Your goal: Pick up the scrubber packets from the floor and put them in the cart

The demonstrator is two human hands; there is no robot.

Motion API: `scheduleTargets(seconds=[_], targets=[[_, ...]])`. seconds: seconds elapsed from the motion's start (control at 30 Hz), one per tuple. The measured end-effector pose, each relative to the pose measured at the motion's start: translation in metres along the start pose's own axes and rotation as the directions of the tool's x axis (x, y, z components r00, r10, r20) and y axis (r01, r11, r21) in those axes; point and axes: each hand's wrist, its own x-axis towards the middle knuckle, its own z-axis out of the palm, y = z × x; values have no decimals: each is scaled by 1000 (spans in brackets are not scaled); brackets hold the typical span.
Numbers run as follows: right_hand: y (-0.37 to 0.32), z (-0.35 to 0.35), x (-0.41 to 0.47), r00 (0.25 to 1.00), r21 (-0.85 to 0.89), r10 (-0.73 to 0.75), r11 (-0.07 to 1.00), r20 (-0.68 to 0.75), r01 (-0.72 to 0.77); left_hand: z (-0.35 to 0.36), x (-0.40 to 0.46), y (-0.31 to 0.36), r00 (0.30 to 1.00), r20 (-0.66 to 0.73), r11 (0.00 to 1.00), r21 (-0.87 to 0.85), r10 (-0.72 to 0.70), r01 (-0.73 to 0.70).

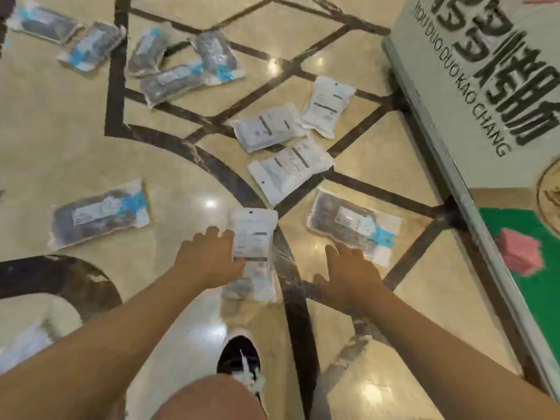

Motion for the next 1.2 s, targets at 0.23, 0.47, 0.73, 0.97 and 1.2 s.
scheduleTargets(seconds=[0.23,0.47,0.73,0.97,1.2], targets=[[51,66,144,969,60,245,968,-38,-242,130,80,18,991,111,995,-82,73,-64],[44,102,159,973,238,131,968,-193,-83,163,77,13,998,42,998,-9,55,-55],[25,118,137,942,429,-109,869,-317,245,157,86,25,975,50,957,-189,-216,221],[24,132,127,880,688,475,641,-7,-341,154,86,34,969,-54,682,-720,-242,130],[15,123,126,888,842,448,434,105,-319,133,82,21,967,98,-59,-995,-234,86]])
